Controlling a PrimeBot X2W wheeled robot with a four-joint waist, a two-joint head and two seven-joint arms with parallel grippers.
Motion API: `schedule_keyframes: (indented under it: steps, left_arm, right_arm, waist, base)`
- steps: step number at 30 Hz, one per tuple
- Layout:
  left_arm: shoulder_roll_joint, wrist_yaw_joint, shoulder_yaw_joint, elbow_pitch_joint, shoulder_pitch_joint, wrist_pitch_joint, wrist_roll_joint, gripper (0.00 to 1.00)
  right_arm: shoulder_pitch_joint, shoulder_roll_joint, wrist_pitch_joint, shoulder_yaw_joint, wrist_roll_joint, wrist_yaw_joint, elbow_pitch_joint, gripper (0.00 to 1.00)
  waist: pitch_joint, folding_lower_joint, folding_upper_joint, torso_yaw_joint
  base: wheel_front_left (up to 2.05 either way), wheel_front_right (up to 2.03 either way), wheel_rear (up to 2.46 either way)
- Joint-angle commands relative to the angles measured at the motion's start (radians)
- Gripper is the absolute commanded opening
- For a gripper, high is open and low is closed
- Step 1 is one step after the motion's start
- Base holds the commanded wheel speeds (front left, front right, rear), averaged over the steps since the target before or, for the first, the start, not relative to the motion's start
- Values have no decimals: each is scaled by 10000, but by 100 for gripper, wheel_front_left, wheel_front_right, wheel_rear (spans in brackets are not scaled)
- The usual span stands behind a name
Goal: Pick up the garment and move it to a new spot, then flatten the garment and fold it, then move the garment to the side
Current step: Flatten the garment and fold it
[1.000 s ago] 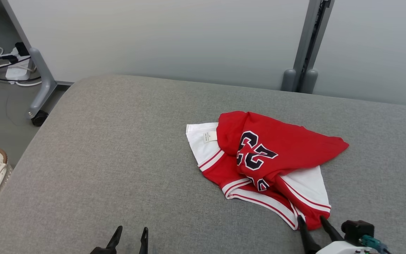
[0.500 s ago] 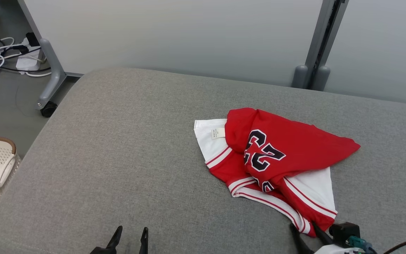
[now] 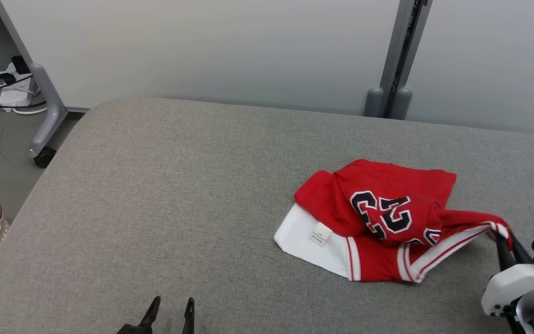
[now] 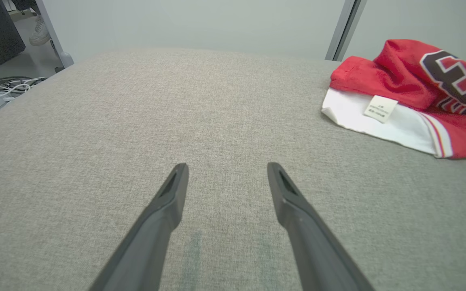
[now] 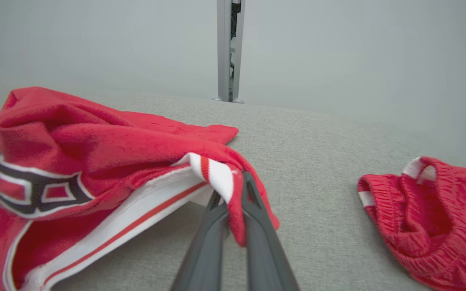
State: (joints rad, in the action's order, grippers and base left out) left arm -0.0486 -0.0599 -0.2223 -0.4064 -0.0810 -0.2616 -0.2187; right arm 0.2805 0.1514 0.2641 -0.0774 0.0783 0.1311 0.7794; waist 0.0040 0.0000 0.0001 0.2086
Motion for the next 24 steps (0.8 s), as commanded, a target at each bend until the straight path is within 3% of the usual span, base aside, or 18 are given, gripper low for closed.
schedule_keyframes:
  steps: [1,3,4,14,24]
  left_arm:
    - [-41,-47,14,14,85,-45,-37,100]
    - [-41,-44,7,13,96,-45,-15,100]
    - [-41,-13,31,-32,85,-45,39,100]
    - [-40,59,113,-125,-40,-45,96,100]
    - [-41,72,57,-14,-50,-45,42,100]
  right_arm:
    - [171,139,4,-173,-124,-6,-97,0]
    - [349,265,4,-571,-483,-5,-93,2]
    - [572,193,3,-845,-732,-5,62,100]
    - [524,-767,3,-333,-274,-5,-856,100]
    - [-1289,-958,3,2142,2680,-5,-1046,100]
  waist:
    - [-7,0,-1,-21]
    - [1,0,-1,-52]
    - [5,0,-1,-70]
    - [-86,0,-1,-127]
    - [-81,0,-1,-317]
  base:
    - [0,0,0]
    - [0,0,0]
    - [0,0,0]
    - [0,0,0]
    - [0,0,0]
